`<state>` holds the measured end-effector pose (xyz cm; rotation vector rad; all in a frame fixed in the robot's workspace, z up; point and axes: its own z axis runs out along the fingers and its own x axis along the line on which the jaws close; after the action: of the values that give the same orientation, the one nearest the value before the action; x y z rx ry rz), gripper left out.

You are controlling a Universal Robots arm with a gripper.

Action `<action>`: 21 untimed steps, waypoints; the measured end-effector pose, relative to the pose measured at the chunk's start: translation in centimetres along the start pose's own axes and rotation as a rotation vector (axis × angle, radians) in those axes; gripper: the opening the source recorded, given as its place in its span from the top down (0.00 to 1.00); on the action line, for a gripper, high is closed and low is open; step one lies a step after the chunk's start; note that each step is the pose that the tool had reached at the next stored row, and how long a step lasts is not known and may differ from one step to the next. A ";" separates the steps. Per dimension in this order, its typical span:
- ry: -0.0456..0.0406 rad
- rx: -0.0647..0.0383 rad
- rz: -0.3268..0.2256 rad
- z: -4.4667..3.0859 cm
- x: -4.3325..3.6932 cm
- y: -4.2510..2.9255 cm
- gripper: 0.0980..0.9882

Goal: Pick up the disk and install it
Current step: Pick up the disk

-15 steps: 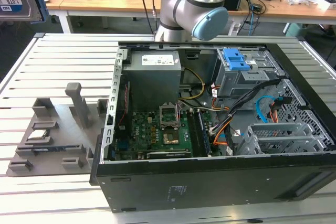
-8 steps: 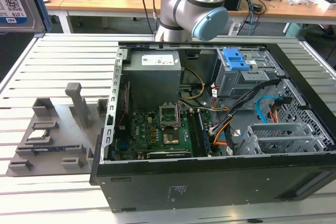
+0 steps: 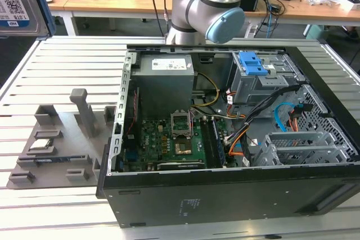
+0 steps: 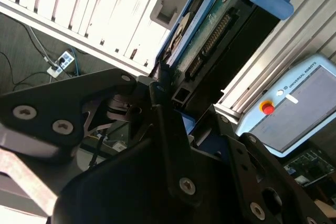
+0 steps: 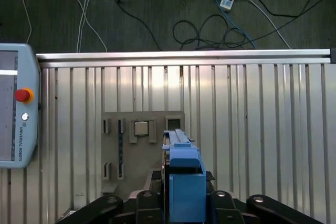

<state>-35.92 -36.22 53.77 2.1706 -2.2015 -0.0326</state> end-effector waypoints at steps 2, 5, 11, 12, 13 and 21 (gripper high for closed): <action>0.0000 0.000 0.000 0.00 0.00 -0.09 0.70; 0.0001 0.000 0.000 -0.05 -0.01 -0.95 0.70; 0.0001 0.000 0.000 -0.18 -0.05 -3.59 0.70; 0.0001 0.000 0.000 -0.20 -0.06 -4.16 0.70; 0.0001 0.000 0.000 -0.23 -0.07 -4.65 0.70; 0.0001 0.000 0.000 -0.36 -0.10 -7.19 0.70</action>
<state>-28.72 -36.22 53.76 2.1706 -2.2015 -0.0324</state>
